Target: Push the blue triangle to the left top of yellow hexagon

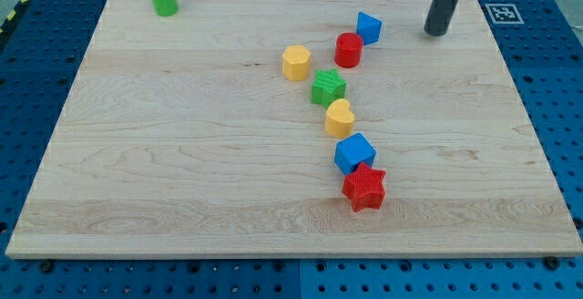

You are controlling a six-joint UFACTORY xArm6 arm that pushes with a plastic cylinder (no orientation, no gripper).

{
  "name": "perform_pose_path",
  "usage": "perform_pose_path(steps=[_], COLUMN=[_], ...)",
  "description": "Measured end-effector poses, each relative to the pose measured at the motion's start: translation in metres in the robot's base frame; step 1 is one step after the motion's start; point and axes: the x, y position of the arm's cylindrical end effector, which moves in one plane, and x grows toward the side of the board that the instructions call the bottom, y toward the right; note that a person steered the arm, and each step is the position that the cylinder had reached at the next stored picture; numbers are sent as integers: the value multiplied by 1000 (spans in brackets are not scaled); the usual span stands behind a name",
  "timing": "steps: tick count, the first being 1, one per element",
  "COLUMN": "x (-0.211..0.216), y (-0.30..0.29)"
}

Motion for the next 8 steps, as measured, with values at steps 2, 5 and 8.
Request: perform_pose_path(steps=[2,5,8], x=[0,0,-16], y=[-42,-111,-158])
